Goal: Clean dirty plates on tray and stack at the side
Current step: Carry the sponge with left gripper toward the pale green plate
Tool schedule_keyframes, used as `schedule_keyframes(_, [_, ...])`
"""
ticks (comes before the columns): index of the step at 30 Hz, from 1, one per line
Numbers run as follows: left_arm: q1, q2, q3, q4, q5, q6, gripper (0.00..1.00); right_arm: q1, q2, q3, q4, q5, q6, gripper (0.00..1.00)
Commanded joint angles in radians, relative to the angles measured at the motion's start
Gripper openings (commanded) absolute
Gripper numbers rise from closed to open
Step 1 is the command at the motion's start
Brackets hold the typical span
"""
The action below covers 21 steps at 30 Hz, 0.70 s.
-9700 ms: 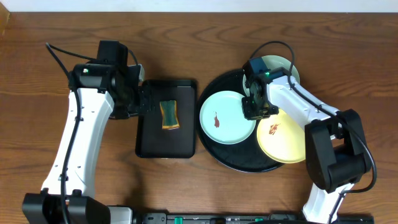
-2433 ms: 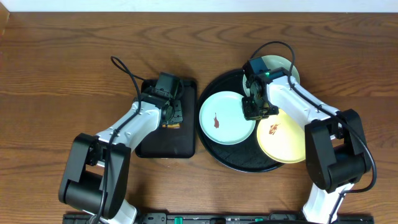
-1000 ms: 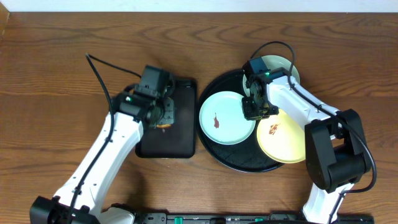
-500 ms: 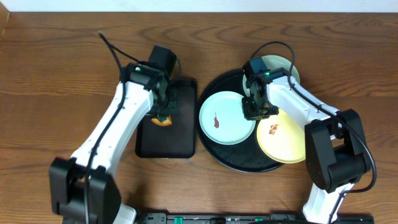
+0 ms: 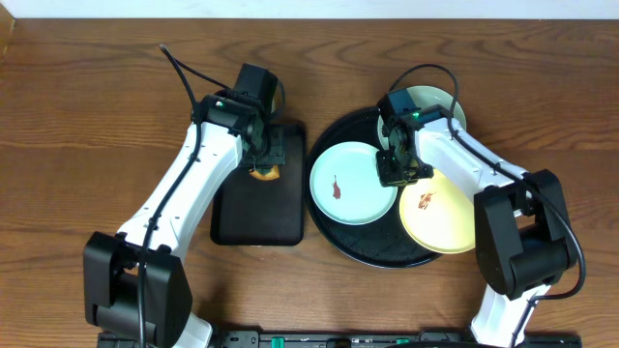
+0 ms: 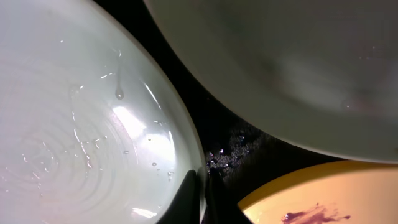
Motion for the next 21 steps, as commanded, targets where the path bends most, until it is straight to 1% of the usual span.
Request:
schedule_keyframes(1, [-0.018,-0.005,0.016,0.023,0.05,0.013,0.07,0.007,0.011,-0.006,0.0,0.01,-0.006,0.01])
schedule_keyframes(4, [-0.036,-0.005,0.016,0.014,-0.058,0.009,0.07,0.007,0.011,-0.006,-0.001,0.01,-0.006,0.01])
schedule_keyframes(6, [-0.039,-0.005,0.012,0.004,-0.154,-0.03,0.08,0.007,0.011,-0.006,-0.001,0.01,-0.007,0.01])
schedule_keyframes(9, [-0.038,-0.005,-0.005,0.003,-0.236,-0.069,0.07,0.007,0.011,-0.006,-0.001,0.01,-0.007,0.01])
schedule_keyframes(12, [-0.038,-0.004,-0.031,0.005,-0.275,-0.102,0.07,0.007,0.011,-0.006,-0.001,0.01,-0.007,0.01])
schedule_keyframes(15, [-0.038,0.007,-0.037,0.005,-0.273,-0.108,0.08,0.007,0.011,-0.006,0.0,0.01,-0.007,0.01])
schedule_keyframes(17, [-0.038,0.013,-0.037,0.012,-0.244,-0.106,0.07,0.007,0.011,-0.006,-0.001,0.01,-0.007,0.01])
schedule_keyframes(18, [-0.038,0.015,-0.037,0.017,-0.202,-0.097,0.07,0.007,0.011,-0.006,0.0,0.01,-0.006,0.01])
schedule_keyframes(21, [-0.038,0.017,-0.037,0.053,0.005,-0.032,0.08,0.007,0.011,-0.006,0.001,0.01,-0.006,0.01])
